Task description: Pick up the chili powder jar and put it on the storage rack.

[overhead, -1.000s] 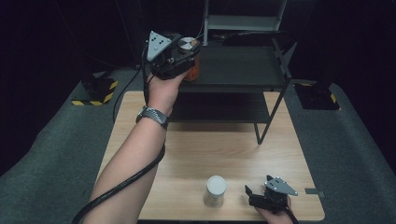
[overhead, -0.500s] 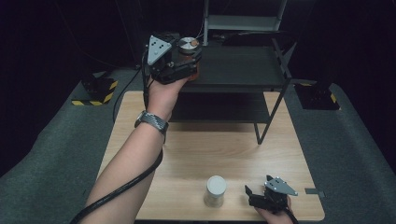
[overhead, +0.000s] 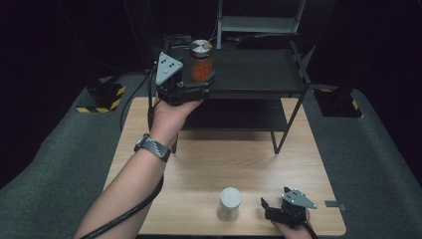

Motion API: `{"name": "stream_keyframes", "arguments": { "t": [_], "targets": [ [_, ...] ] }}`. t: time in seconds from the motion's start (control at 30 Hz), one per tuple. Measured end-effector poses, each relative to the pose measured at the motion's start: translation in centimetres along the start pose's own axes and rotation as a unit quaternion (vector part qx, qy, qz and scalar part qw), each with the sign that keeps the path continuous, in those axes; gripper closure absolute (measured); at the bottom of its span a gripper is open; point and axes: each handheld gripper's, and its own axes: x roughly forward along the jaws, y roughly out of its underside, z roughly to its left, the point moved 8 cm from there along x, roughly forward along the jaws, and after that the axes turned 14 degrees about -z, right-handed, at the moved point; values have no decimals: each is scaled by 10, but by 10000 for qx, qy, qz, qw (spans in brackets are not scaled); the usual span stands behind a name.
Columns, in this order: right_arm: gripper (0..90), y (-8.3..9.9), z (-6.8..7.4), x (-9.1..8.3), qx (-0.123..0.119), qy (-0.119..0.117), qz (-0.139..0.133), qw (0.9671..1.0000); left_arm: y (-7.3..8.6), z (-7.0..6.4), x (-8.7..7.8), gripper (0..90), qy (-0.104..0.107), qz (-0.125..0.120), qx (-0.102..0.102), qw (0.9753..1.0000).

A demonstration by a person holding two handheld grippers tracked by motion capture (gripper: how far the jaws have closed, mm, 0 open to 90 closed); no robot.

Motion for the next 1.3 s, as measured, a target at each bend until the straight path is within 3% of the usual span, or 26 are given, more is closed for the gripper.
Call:
{"name": "stream_keyframes", "arguments": {
  "t": [0.47, 0.77, 1.3],
  "targets": [
    [47, 0, 0, 0, -11, 10, 1, 10000, 18, -7, -38, 3, 316, 150, 42, 9994],
    [49, 0, 1, 0, -31, 21, -6, 10000, 35, -19, -66, 3, 355, 258, 291, 9986],
    [49, 0, 2, 0, -58, 27, 7, 10000, 89, -29, -129, 3, 384, 507, 314, 9975]
  ]
}}
